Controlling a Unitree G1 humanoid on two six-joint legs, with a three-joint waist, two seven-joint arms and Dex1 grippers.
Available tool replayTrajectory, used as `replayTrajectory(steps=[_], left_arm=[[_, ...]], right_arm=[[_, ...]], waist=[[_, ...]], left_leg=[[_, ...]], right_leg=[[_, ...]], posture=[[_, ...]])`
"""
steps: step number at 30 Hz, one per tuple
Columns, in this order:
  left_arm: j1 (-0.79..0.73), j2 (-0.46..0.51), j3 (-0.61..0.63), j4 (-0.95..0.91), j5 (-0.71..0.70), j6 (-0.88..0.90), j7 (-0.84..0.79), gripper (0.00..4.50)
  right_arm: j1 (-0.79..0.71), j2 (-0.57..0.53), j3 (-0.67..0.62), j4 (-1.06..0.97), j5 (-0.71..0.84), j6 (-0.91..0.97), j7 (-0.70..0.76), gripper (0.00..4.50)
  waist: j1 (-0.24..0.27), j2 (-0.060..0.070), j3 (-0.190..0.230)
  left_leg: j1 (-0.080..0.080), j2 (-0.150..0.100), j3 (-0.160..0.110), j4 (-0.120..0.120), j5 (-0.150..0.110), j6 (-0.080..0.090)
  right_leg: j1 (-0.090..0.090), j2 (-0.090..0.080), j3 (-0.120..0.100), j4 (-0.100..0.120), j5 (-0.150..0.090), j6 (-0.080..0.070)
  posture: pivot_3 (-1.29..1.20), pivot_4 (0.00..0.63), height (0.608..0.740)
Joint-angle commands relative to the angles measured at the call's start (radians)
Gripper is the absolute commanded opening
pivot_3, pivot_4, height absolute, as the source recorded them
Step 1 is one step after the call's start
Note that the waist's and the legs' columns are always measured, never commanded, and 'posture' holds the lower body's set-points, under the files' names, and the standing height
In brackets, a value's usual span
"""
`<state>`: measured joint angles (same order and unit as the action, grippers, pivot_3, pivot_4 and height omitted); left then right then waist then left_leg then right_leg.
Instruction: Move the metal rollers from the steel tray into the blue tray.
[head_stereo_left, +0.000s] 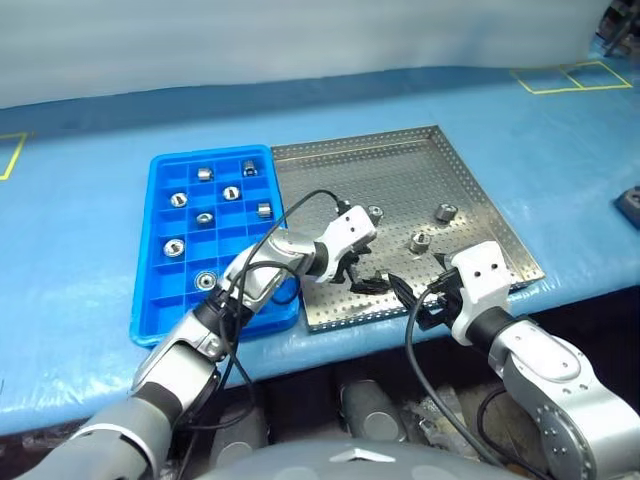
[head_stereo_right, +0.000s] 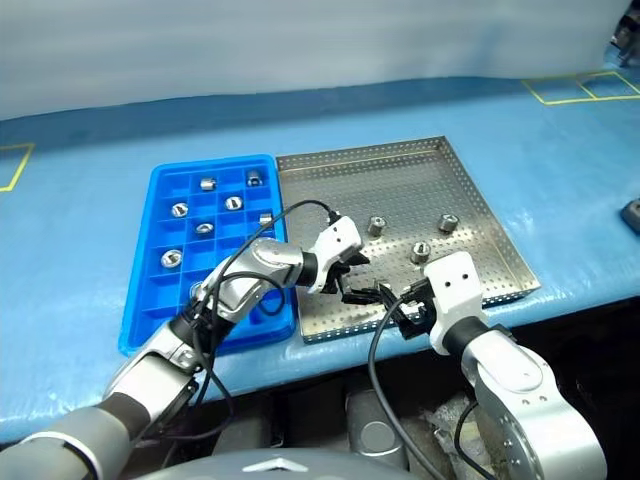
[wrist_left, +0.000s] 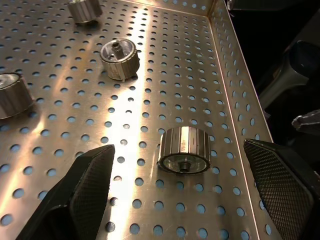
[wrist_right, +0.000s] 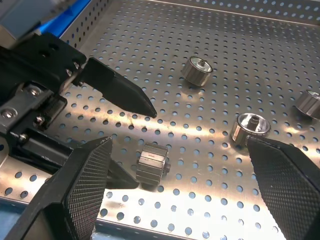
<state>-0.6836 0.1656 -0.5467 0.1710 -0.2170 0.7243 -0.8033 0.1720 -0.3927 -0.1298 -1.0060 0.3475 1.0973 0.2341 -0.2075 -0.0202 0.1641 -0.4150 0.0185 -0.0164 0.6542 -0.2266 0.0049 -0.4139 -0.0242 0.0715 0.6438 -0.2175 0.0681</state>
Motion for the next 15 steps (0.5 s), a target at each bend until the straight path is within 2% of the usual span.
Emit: replayTrajectory(steps=[1,4,6,9,15], left_arm=[[-0.036,-0.034,-0.04,0.076,0.057,-0.07,-0.017,4.47],[-0.04,-0.063,-0.046,0.14,0.092,-0.094,-0.011,4.47],[-0.039,-0.073,-0.048,0.164,0.117,-0.115,-0.003,4.09],[-0.027,-0.07,0.007,0.118,0.111,-0.111,0.018,3.19],[0.062,0.008,0.232,-0.202,0.031,-0.004,0.104,1.22]], right_arm=[[-0.013,0.0,-0.013,-0.041,0.014,-0.004,-0.029,4.5],[-0.027,0.001,-0.01,-0.041,0.022,-0.001,-0.042,4.5],[-0.037,0.0,-0.005,-0.041,0.023,0.006,-0.049,4.5],[-0.059,0.0,0.003,-0.035,0.025,0.016,-0.053,4.5],[-0.158,0.001,0.083,0.033,0.036,0.019,-0.033,4.5]], waist=[[-0.013,0.0,0.0],[-0.034,0.0,0.0],[-0.036,0.001,0.0],[-0.037,0.001,0.0],[-0.035,0.002,0.0]], left_leg=[[0.0,0.0,0.0,0.0,0.0,0.0],[0.0,0.0,0.0,0.0,0.0,0.0],[0.0,0.0,-0.001,-0.001,0.0,0.0],[0.0,-0.001,-0.001,0.0,0.0,0.0],[0.0,0.001,-0.003,-0.001,0.0,0.0]], right_leg=[[0.0,0.0,0.0,0.0,0.0,0.0],[0.0,0.0,0.0,0.0,0.0,0.0],[0.0,0.0,0.0,0.0,0.0,0.001],[0.001,0.0,0.0,0.0,0.0,0.001],[-0.001,0.001,0.001,0.001,0.004,0.006]], posture=[[-0.33,0.15,0.74],[-0.33,0.15,0.74],[-0.32,0.15,0.74],[-0.31,0.15,0.74],[-0.2,0.15,0.74]])
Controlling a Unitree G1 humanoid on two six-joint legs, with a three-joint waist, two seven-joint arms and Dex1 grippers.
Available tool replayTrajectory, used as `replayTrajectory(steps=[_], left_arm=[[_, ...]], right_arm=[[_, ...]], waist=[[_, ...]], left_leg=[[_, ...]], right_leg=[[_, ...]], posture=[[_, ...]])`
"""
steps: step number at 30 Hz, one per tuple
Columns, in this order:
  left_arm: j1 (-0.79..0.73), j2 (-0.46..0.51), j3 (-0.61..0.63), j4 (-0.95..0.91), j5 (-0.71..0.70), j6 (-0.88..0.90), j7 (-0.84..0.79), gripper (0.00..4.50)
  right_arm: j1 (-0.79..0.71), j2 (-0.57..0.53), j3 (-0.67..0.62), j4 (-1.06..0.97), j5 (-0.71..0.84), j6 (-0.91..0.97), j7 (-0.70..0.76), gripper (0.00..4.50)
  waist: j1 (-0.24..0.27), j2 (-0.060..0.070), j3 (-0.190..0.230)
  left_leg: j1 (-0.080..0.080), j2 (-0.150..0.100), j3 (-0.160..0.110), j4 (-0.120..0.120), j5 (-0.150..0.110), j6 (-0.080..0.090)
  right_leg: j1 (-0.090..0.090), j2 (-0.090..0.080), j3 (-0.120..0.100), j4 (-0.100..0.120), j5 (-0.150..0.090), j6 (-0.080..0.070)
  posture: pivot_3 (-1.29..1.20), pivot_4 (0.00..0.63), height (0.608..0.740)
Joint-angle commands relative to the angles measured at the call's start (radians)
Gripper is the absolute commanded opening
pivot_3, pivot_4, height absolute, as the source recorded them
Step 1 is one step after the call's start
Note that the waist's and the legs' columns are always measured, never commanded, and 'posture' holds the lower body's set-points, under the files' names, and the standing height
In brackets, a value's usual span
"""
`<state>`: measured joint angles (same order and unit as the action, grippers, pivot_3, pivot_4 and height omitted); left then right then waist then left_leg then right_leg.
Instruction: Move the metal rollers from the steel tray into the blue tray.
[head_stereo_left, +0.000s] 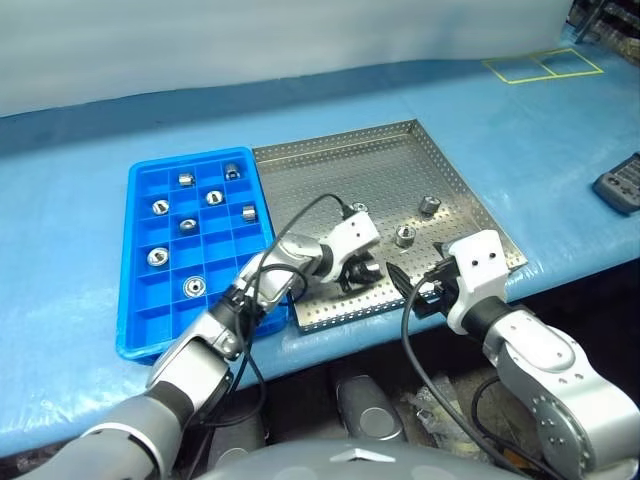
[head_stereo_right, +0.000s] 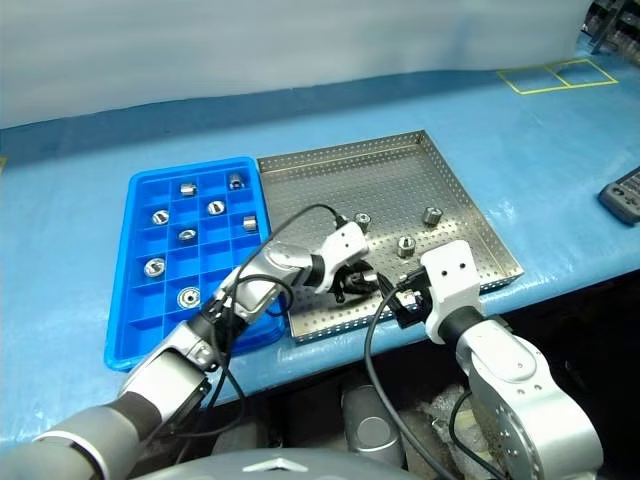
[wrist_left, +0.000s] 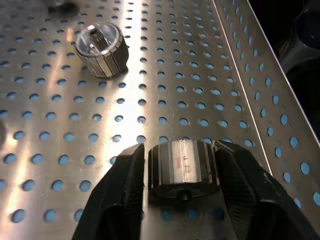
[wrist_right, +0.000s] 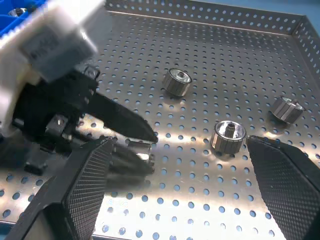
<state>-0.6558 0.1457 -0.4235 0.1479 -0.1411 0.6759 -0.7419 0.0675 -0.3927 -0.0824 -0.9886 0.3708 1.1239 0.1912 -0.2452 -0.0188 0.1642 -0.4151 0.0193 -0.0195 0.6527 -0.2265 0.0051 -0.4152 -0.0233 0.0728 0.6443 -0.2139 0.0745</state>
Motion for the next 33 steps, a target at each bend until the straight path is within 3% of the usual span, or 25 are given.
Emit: replayTrajectory(steps=[1,4,9,14,17,21,27,33], left_arm=[[0.06,0.041,0.15,-0.244,-0.062,0.074,0.06,0.88],[0.15,0.093,0.262,-0.434,-0.099,0.158,0.117,0.03],[0.328,0.178,0.394,-0.68,-0.164,0.237,0.158,0.03],[0.391,0.19,0.333,-0.701,-0.147,0.24,0.215,0.03],[0.329,0.144,0.264,-0.601,-0.122,0.228,0.251,0.62],[0.249,0.116,0.185,-0.538,-0.081,0.132,0.256,1.91],[0.296,0.074,0.226,-0.529,-0.043,0.009,0.328,1.91],[0.38,0.061,0.284,-0.565,-0.042,-0.013,0.389,1.91]], right_arm=[[-0.08,0.004,0.056,0.038,0.013,-0.011,0.014,4.5],[-0.17,0.008,0.142,0.11,0.021,-0.023,0.043,4.5],[-0.291,0.015,0.266,0.224,0.004,-0.076,0.09,4.5],[-0.347,0.024,0.309,0.289,-0.013,-0.127,0.109,4.5],[-0.347,0.023,0.315,0.295,-0.027,-0.147,0.107,4.5],[-0.345,0.093,0.228,0.342,-0.111,-0.118,-0.049,4.5],[-0.395,0.22,0.077,0.482,-0.161,-0.08,-0.218,4.5],[-0.489,0.263,0.053,0.705,-0.208,-0.151,-0.292,4.5]], waist=[[0.003,0.001,0.0],[0.018,0.001,-0.001],[0.074,0.001,-0.001],[0.164,0.0,0.0],[0.2,0.0,0.0],[0.203,0.0,0.0],[0.169,0.001,-0.001],[0.162,0.001,-0.001]], left_leg=[[0.0,0.0,0.0,0.0,0.0,0.0],[0.002,0.001,0.0,-0.001,0.0,0.0],[0.001,0.001,-0.001,-0.002,0.0,0.0],[0.0,-0.002,-0.001,-0.001,0.0,0.0],[-0.001,-0.003,-0.001,0.001,0.0,0.0],[-0.002,-0.003,0.001,0.005,0.0,0.0],[0.0,0.001,0.003,0.004,0.0,0.0],[0.0,0.001,0.002,0.003,0.0,0.0]], right_leg=[[0.0,0.0,0.0,0.0,0.0,0.0],[0.001,0.001,0.0,0.001,0.0,0.0],[0.0,0.001,-0.001,0.0,0.0,-0.001],[0.001,-0.002,-0.004,-0.001,0.0,-0.001],[0.002,-0.003,-0.005,-0.001,0.0,-0.001],[0.002,-0.003,-0.004,-0.001,-0.001,-0.003],[0.001,0.0,-0.004,0.0,0.003,-0.004],[0.001,0.0,-0.004,0.0,0.005,-0.006]], posture=[[-0.18,0.15,0.74],[-0.13,0.15,0.74],[-0.04,0.15,0.74],[-0.02,0.15,0.74],[-0.04,0.15,0.74],[-0.09,0.15,0.74],[-0.12,0.15,0.74],[-0.08,0.15,0.74]])
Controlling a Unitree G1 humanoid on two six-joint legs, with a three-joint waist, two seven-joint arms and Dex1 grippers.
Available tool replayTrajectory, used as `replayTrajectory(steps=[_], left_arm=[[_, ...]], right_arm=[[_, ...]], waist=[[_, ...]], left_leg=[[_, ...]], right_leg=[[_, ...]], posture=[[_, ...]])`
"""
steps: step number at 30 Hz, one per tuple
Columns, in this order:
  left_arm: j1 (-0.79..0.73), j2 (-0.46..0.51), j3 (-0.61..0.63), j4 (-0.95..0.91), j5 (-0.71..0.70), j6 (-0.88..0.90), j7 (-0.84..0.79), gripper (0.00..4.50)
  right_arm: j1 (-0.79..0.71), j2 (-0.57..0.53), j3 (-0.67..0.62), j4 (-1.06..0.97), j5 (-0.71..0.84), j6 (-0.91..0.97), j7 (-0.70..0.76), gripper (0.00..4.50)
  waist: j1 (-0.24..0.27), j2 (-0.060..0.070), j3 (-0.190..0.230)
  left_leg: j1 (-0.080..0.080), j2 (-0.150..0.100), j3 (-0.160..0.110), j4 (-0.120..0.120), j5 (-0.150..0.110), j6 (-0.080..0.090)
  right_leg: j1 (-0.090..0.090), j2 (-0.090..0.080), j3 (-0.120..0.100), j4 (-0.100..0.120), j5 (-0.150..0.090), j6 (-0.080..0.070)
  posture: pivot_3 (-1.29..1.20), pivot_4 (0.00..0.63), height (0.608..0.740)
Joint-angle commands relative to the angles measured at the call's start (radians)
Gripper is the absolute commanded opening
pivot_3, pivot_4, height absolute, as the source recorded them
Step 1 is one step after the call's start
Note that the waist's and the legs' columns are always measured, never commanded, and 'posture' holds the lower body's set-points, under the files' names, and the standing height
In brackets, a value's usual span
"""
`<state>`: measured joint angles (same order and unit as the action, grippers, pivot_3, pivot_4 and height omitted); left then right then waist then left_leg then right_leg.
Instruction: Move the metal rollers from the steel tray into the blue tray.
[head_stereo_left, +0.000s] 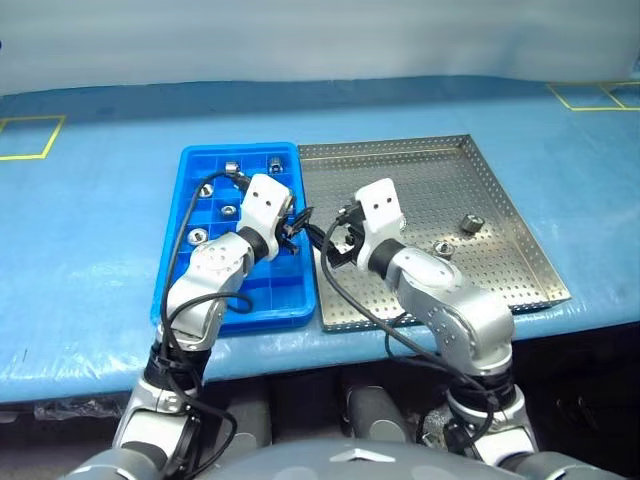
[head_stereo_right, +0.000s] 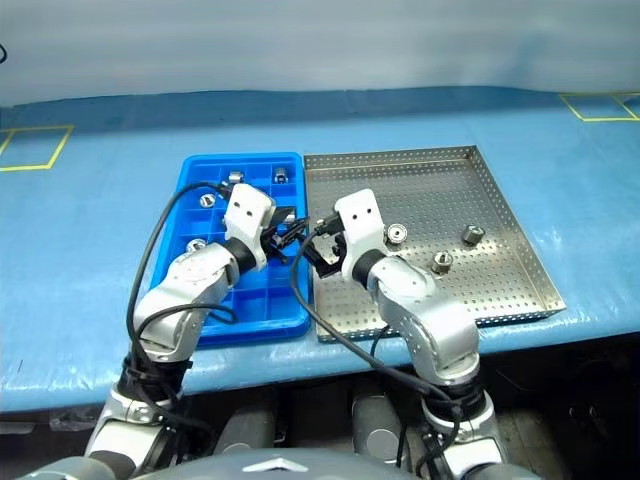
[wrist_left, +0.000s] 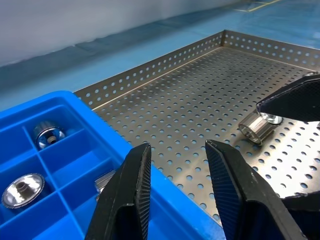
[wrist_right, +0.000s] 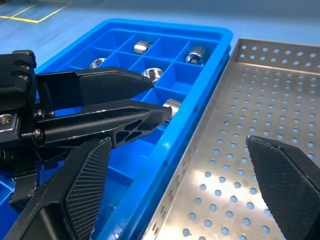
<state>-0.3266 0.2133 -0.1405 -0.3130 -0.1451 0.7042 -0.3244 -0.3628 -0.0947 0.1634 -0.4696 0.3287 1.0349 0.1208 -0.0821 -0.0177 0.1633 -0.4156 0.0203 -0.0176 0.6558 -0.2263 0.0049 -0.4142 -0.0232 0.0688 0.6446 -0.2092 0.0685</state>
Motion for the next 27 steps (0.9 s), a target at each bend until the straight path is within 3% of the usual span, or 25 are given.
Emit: replayTrajectory(steps=[1,7,13,16,20,24,27], left_arm=[[0.062,-0.006,0.012,-0.115,-0.035,-0.051,-0.019,1.91],[0.109,-0.021,0.07,-0.154,-0.022,-0.105,0.039,1.91],[0.149,-0.025,0.112,-0.188,-0.074,-0.111,0.037,1.91],[0.162,-0.015,0.154,-0.219,-0.165,-0.09,-0.017,1.91],[0.148,0.049,0.186,-0.189,-0.158,-0.099,-0.01,1.91],[0.103,0.082,0.292,-0.095,-0.134,-0.135,0.06,1.91],[0.09,0.111,0.332,-0.055,-0.146,-0.16,0.049,1.91]], right_arm=[[-0.079,-0.035,-0.19,0.231,-0.179,-0.081,-0.238,4.5],[-0.157,-0.098,-0.116,0.39,-0.296,-0.171,-0.364,4.5],[-0.135,-0.103,-0.145,0.388,-0.275,-0.147,-0.425,4.5],[-0.089,-0.086,-0.205,0.337,-0.186,-0.138,-0.353,4.5],[0.001,-0.11,-0.202,0.19,-0.028,-0.145,-0.167,4.5],[0.122,-0.22,-0.179,-0.049,0.057,-0.141,-0.034,4.5],[0.185,-0.28,-0.224,-0.139,0.1,-0.138,0.013,4.5]], waist=[[-0.001,0.0,0.0],[0.007,0.0,0.0],[0.017,0.0,0.0],[0.016,0.0,0.0],[0.017,0.0,0.0],[0.044,-0.001,0.0],[0.022,0.0,0.0]], left_leg=[[0.0,0.0,0.0,0.0,0.0,0.0],[0.0,0.0,0.0,0.0,0.0,0.0],[-0.001,-0.001,-0.001,0.0,0.0,0.0],[-0.001,-0.001,-0.001,0.0,0.0,0.0],[-0.001,0.0,-0.001,0.0,0.0,0.0],[-0.003,-0.003,-0.003,0.002,0.0,0.001],[-0.001,-0.002,0.002,0.001,-0.001,0.002]], right_leg=[[0.0,0.0,0.0,0.0,0.0,0.0],[0.0,0.0,0.0,0.0,0.0,0.0],[0.0,-0.001,0.0,-0.001,0.0,0.0],[0.0,-0.001,-0.001,0.0,0.0,0.0],[0.0,0.0,-0.001,0.0,0.0,-0.001],[0.001,-0.003,-0.002,-0.002,-0.001,0.0],[0.0,-0.004,0.0,-0.002,-0.003,-0.001]], posture=[[-0.08,0.15,0.74],[-0.04,0.15,0.74],[-0.03,0.15,0.74],[-0.03,0.15,0.74],[-0.04,0.15,0.74],[-0.05,0.15,0.74],[-0.08,0.15,0.74]])
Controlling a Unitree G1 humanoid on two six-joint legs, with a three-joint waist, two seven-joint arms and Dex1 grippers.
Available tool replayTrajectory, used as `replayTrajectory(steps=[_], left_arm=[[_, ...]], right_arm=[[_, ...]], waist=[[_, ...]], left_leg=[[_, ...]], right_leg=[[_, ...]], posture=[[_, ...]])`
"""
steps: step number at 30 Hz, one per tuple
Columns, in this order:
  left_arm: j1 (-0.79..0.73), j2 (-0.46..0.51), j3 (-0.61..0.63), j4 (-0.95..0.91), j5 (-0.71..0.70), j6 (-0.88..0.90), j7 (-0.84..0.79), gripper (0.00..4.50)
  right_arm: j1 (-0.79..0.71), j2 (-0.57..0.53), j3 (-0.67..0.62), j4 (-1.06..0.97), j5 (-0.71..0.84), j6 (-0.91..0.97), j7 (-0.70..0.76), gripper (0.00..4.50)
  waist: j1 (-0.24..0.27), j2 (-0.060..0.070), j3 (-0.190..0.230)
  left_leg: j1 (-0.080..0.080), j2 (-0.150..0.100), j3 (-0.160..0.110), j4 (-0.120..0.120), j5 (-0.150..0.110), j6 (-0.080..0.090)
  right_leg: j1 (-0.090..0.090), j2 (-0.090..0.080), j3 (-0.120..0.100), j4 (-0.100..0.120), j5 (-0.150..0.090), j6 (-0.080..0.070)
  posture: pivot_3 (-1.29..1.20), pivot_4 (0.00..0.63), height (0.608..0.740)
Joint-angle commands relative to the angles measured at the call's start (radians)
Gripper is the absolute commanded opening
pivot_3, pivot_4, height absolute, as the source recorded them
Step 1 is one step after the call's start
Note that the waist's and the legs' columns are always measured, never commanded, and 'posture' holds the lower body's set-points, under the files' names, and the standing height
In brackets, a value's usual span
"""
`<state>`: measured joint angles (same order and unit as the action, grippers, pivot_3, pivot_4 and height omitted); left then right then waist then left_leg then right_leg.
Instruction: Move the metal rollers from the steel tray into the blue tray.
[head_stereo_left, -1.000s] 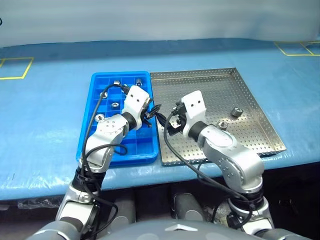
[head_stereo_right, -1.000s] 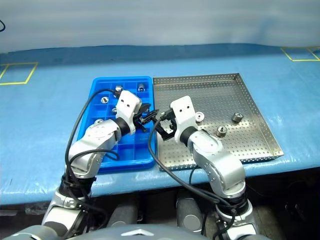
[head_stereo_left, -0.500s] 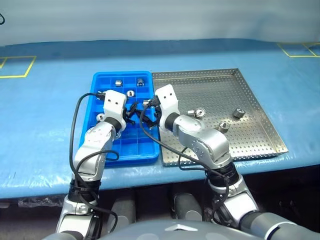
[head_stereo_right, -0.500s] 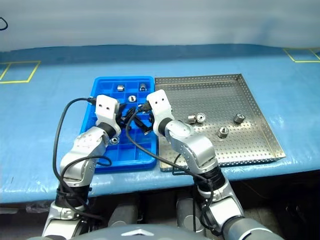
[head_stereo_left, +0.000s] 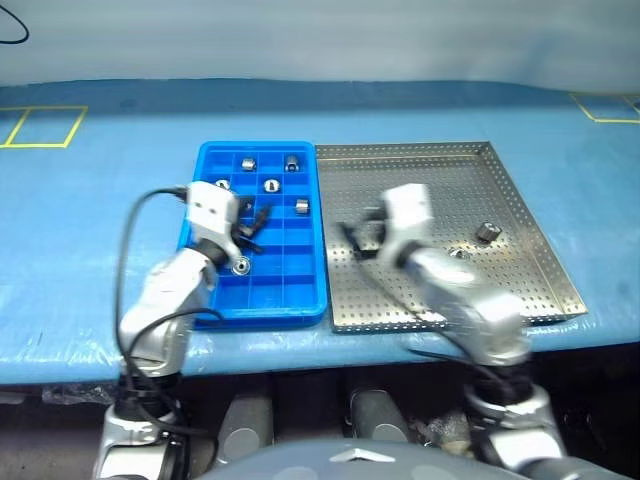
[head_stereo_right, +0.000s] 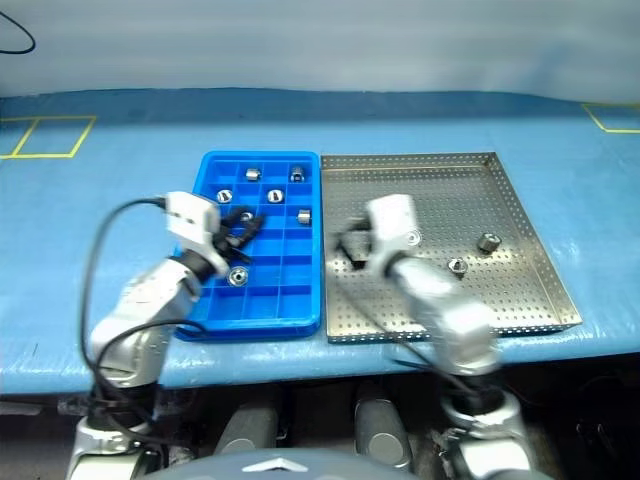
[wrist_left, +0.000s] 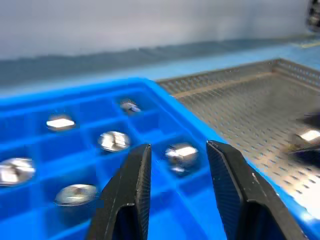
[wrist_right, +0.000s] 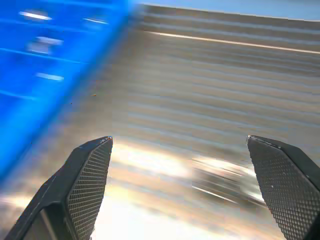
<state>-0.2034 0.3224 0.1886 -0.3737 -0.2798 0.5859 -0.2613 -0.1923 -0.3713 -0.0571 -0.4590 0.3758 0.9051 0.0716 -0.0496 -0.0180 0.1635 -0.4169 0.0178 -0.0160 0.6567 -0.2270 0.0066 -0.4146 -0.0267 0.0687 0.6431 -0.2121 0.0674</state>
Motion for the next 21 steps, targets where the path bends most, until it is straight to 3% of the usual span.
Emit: replayTrajectory(steps=[1,5,9,12,21], left_arm=[[-0.039,0.013,0.012,0.018,-0.015,-0.047,-0.025,1.91],[-0.056,0.035,0.017,0.041,-0.022,-0.064,-0.052,1.91],[-0.07,0.015,-0.008,0.047,-0.025,-0.077,-0.053,1.91],[-0.064,-0.008,-0.032,0.04,-0.021,-0.078,-0.043,1.91],[-0.021,-0.046,-0.048,0.0,-0.026,-0.062,-0.022,1.91]], right_arm=[[0.039,-0.023,-0.031,-0.178,0.065,-0.009,0.082,4.5],[0.052,-0.054,-0.071,-0.178,-0.007,0.015,0.027,4.5],[-0.044,0.022,-0.009,-0.047,-0.166,0.078,-0.174,4.5],[-0.107,0.091,0.046,0.054,-0.257,0.048,-0.247,4.5],[-0.197,0.199,0.105,0.215,-0.34,-0.037,-0.239,4.5]], waist=[[-0.017,0.0,0.0],[-0.028,0.0,0.0],[-0.036,0.0,0.0],[-0.04,0.0,0.0],[-0.041,0.0,0.0]], left_leg=[[0.002,0.002,0.001,-0.001,0.0,0.0],[0.003,0.005,0.001,-0.001,0.0,0.0],[0.003,0.004,0.004,0.001,0.001,-0.001],[0.003,0.004,0.006,0.002,0.001,-0.001],[0.001,0.003,0.005,-0.002,0.0,-0.001]], right_leg=[[0.0,0.002,0.0,0.0,-0.001,0.001],[0.001,0.006,0.0,0.001,-0.001,0.002],[0.001,0.004,0.002,0.001,-0.001,0.0],[0.001,0.004,0.004,0.001,0.0,0.001],[-0.001,0.004,0.004,0.0,0.004,0.001]], posture=[[-0.08,0.15,0.74],[-0.11,0.15,0.74],[-0.13,0.15,0.74],[-0.12,0.15,0.74],[-0.09,0.15,0.74]])
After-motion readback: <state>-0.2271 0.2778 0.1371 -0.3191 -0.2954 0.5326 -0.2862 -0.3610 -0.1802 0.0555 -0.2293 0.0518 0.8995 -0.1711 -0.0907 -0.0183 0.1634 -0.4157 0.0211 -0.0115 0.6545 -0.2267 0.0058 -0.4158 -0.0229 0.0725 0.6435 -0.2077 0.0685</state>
